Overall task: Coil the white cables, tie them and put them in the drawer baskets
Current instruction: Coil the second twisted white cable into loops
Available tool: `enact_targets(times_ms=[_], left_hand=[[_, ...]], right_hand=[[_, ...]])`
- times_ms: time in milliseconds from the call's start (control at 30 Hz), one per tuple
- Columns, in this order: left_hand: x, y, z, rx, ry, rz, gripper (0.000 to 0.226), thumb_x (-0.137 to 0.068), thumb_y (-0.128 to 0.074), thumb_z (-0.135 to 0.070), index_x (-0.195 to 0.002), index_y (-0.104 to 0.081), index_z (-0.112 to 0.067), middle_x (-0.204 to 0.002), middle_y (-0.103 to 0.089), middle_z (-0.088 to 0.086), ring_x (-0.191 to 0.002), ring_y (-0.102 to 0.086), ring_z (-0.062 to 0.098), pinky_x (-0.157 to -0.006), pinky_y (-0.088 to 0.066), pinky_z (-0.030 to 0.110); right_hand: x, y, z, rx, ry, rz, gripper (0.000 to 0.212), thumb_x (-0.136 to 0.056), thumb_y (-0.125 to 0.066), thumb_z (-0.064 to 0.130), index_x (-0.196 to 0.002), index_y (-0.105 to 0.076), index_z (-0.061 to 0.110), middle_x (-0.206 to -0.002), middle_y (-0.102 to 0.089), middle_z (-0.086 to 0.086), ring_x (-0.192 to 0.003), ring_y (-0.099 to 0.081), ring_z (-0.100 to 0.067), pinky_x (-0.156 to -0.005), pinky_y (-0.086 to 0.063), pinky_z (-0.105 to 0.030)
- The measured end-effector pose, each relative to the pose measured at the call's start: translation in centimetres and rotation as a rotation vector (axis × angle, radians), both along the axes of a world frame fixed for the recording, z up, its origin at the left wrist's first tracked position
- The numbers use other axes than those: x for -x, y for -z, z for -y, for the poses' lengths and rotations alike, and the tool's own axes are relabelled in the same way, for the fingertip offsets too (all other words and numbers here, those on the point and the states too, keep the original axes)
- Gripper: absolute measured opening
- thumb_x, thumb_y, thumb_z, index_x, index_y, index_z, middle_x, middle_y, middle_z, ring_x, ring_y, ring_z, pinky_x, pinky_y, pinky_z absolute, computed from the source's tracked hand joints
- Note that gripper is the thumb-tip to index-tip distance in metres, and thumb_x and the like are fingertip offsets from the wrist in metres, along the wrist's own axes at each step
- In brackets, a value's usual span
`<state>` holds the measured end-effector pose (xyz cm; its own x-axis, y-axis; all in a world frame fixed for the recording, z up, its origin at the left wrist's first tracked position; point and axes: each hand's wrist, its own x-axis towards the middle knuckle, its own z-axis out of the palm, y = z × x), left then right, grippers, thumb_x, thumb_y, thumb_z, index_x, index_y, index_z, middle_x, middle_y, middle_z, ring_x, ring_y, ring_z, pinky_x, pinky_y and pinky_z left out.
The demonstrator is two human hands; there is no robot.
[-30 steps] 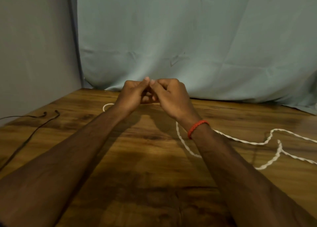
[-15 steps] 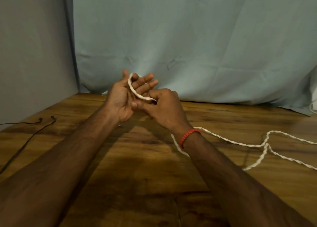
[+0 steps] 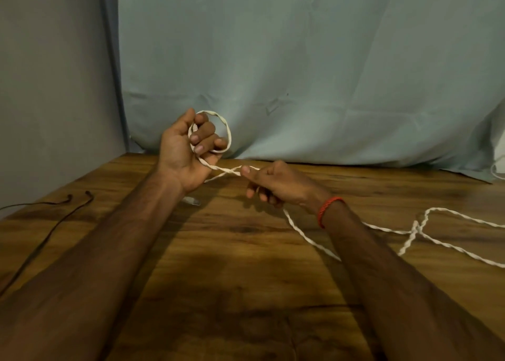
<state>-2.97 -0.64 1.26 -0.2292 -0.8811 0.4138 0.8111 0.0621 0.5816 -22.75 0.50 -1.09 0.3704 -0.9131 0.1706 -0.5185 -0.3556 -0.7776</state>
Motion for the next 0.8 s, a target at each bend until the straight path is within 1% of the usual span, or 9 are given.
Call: enact_targets(times_ms=[167,267,333,400,500,567,667,700,800], left_hand=[[0.5,-0.1,-0.4,0.027,-0.02,0.16,0.037,-0.106,-0.034,-0.037,-0.079,-0.05,-0.018,-0.057,-0.043,-0.007,-0.041,-0.036,0.005,-0.059,-0.044,0.021],[0.9,0.0,-0.5,0.079,-0.039,0.287,0.035,-0.106,-0.033,-0.039,-0.083,-0.05,-0.019,-0.064,-0.05,-0.005,-0.045,-0.037,0.004,-0.044,-0.033,0.016],[1.1,0.1,-0.4,0.103,-0.011,0.351,0.035,-0.106,-0.034,-0.038,-0.084,-0.051,-0.018,-0.064,-0.046,-0.004,-0.049,-0.033,0.005,-0.037,-0.024,0.015],[1.3,0.3,-0.4,0.132,0.043,0.395,0.034,-0.106,-0.035,-0.037,-0.082,-0.051,-0.018,-0.06,-0.04,-0.004,-0.049,-0.023,0.007,-0.035,-0.02,0.016],[1.3,0.2,-0.5,0.153,0.119,0.408,0.032,-0.104,-0.037,-0.037,-0.08,-0.049,-0.02,-0.054,-0.035,-0.009,-0.049,-0.014,0.006,-0.033,-0.019,0.015],[0.7,0.0,-0.6,0.134,0.157,0.372,0.031,-0.102,-0.037,-0.037,-0.078,-0.047,-0.021,-0.051,-0.031,-0.011,-0.047,-0.013,0.006,-0.034,-0.015,0.015],[-0.4,-0.3,-0.5,0.127,0.205,0.353,0.03,-0.101,-0.038,-0.037,-0.077,-0.047,-0.021,-0.053,-0.021,-0.01,-0.045,-0.013,0.005,-0.035,-0.011,0.016],[-0.6,-0.4,-0.5,0.121,0.204,0.368,0.03,-0.1,-0.038,-0.037,-0.075,-0.048,-0.021,-0.053,-0.019,-0.009,-0.044,-0.014,0.006,-0.036,-0.01,0.017],[-0.7,-0.1,-0.4,0.072,0.157,0.427,0.031,-0.099,-0.038,-0.036,-0.073,-0.048,-0.021,-0.053,-0.016,-0.009,-0.044,-0.011,0.006,-0.035,-0.008,0.017]], right_hand=[[2.2,-0.2,0.5,-0.016,0.134,-0.044,0.061,-0.077,-0.062,0.076,-0.056,-0.061,0.019,-0.046,-0.041,0.004,-0.042,-0.032,-0.011,-0.055,-0.031,-0.028],[2.8,-0.6,0.6,-0.02,0.163,0.01,0.05,-0.081,-0.071,0.06,-0.072,-0.074,0.012,-0.042,-0.044,0.011,-0.038,-0.037,-0.005,-0.055,-0.032,-0.025],[3.1,-1.0,0.4,-0.007,0.184,0.09,0.037,-0.087,-0.074,0.042,-0.09,-0.078,0.005,-0.035,-0.046,0.014,-0.031,-0.043,0.001,-0.052,-0.032,-0.021],[3.5,-1.2,0.4,0.0,0.176,0.106,0.029,-0.089,-0.075,0.031,-0.096,-0.077,0.003,-0.033,-0.045,0.015,-0.031,-0.043,0.003,-0.048,-0.032,-0.015],[4.5,-1.1,1.1,0.016,0.167,0.079,0.04,-0.083,-0.08,0.038,-0.087,-0.077,-0.002,-0.044,-0.046,0.004,-0.039,-0.035,-0.006,-0.046,-0.031,-0.019],[5.6,-1.1,1.2,-0.005,0.19,-0.015,0.049,-0.08,-0.08,0.047,-0.082,-0.077,-0.002,-0.052,-0.053,-0.002,-0.045,-0.04,-0.01,-0.043,-0.033,-0.016],[7.3,-1.1,0.9,0.001,0.222,-0.194,0.035,-0.086,-0.074,0.045,-0.074,-0.08,0.012,-0.041,-0.051,0.009,-0.039,-0.041,-0.003,-0.04,-0.03,-0.013],[7.6,-1.0,0.9,-0.03,0.206,-0.141,0.031,-0.088,-0.073,0.04,-0.073,-0.079,0.014,-0.039,-0.045,0.011,-0.038,-0.038,-0.004,-0.04,-0.028,-0.015],[8.2,-0.4,1.6,-0.215,-0.005,0.299,0.026,-0.08,-0.075,0.032,-0.065,-0.076,0.01,-0.053,-0.04,-0.002,-0.043,-0.031,-0.005,-0.039,-0.025,-0.016]])
